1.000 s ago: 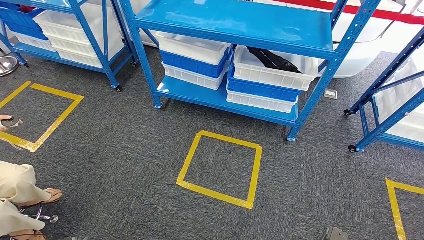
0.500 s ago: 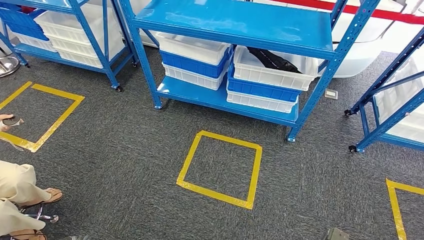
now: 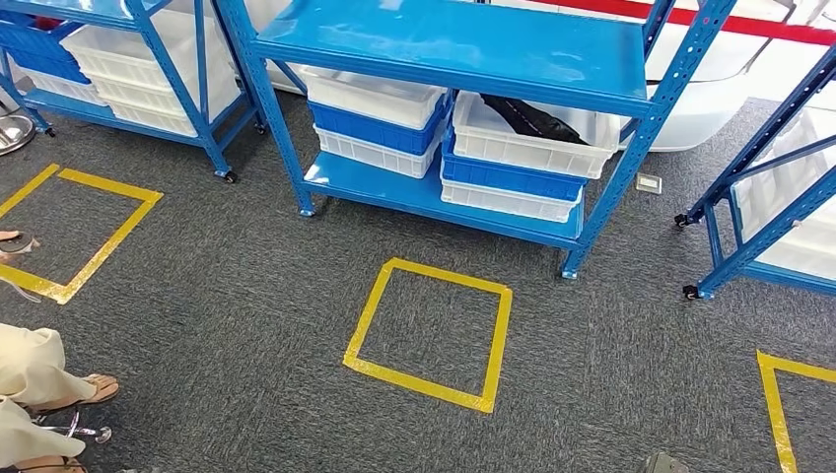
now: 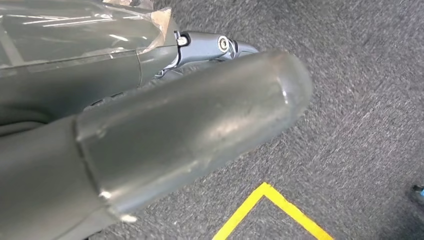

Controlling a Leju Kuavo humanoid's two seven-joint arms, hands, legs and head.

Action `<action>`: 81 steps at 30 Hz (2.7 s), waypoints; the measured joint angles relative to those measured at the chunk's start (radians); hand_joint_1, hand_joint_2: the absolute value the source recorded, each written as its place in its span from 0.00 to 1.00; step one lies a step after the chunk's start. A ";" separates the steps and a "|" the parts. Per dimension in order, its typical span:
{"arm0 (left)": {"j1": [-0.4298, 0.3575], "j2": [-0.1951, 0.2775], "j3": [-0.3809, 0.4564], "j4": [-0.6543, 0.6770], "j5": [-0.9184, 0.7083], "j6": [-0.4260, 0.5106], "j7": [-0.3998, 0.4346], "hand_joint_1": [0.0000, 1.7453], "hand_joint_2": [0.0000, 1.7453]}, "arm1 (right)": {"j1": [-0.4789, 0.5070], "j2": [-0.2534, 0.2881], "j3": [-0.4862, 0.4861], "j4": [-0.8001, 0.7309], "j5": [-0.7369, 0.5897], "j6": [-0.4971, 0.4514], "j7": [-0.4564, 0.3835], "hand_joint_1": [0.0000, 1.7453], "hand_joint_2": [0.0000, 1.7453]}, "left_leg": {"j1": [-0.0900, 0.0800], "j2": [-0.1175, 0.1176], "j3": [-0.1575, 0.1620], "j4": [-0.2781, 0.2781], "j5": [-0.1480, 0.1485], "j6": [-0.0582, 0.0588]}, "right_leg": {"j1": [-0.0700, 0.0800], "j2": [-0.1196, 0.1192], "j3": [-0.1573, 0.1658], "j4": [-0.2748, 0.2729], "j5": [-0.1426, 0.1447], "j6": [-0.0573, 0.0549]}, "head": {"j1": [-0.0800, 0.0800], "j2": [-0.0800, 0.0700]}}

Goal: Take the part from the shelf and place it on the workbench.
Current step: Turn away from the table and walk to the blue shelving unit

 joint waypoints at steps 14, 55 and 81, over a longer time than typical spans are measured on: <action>0.004 0.002 -0.019 -0.001 0.029 0.000 0.000 0.00 0.00 | 0.005 0.004 -0.011 0.000 0.021 -0.003 0.002 0.00 0.00 | -0.018 -0.009 -0.177 0.262 -0.063 0.010 | 0.042 0.018 0.069 -0.056 -0.030 -0.079 | -0.005 0.000; -0.002 0.008 -0.065 -0.003 0.047 0.001 0.001 0.00 0.00 | 0.016 0.012 -0.044 0.003 0.021 -0.003 -0.001 0.00 0.00 | -0.030 -0.014 -0.049 0.002 0.036 0.036 | 0.039 0.006 0.054 0.028 -0.094 -0.061 | -0.004 0.000; -0.001 0.004 -0.074 -0.003 0.083 0.014 0.000 0.00 0.00 | 0.015 0.012 -0.051 0.003 0.045 -0.003 -0.002 0.00 0.00 | -0.029 -0.018 -0.093 0.044 0.032 0.010 | 0.038 0.013 0.118 -0.100 -0.051 -0.065 | -0.008 0.000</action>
